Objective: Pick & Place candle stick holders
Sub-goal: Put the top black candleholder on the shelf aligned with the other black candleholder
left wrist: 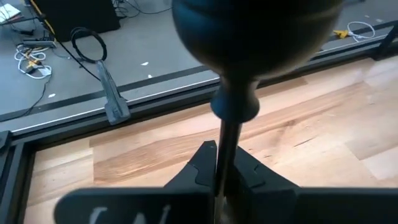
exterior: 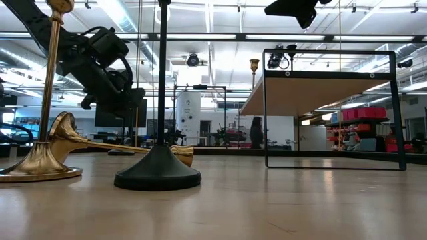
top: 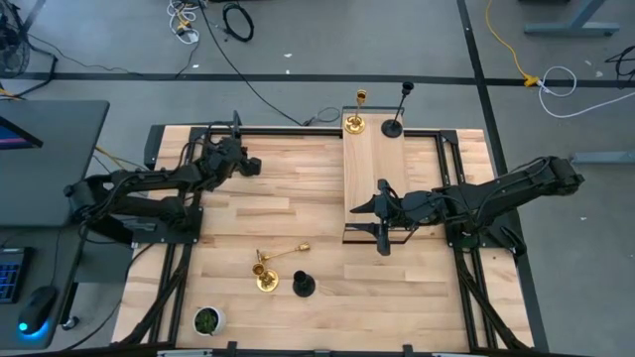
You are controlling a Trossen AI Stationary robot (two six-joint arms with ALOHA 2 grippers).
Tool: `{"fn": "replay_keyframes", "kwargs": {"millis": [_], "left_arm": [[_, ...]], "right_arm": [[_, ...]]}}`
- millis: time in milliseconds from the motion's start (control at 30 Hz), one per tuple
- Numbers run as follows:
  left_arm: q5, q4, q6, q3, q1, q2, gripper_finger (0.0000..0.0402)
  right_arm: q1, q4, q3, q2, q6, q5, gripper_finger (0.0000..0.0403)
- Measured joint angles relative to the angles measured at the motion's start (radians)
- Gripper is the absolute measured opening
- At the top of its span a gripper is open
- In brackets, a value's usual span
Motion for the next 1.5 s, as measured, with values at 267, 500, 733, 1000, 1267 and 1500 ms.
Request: {"fn": "replay_keyframes", "kwargs": {"millis": [267,500,733,1000,1267,1500], "left_arm": [[0.209,-0.011,-0.020,0.000,-0.012,-0.054,0.0010],[0.434,-0.044,-0.054,0.063,-0.103,-0.179,0.0010],[0.545,-0.176,-0.014,0.288,-0.299,-0.224,0.0010],[0.443,-0.308,0.158,0.584,-0.543,-0.110,0.0010],[0.440,-0.294,0.239,0.763,-0.665,0.108,0.0009],[0.436,-0.299,0.315,0.935,-0.694,0.293,0.0009]], "right_arm": [[-0.001,-0.017,0.000,0.001,-0.001,0.000,0.0168],[-0.001,-0.012,0.000,0.013,0.006,0.049,0.0168],[-0.015,0.078,0.000,0.082,0.003,0.084,0.0168],[-0.038,0.329,0.000,0.108,-0.104,0.070,0.0168],[-0.085,0.394,0.000,0.108,-0.103,0.071,0.0168],[-0.100,0.441,0.000,0.140,-0.079,0.058,0.0168]]}}
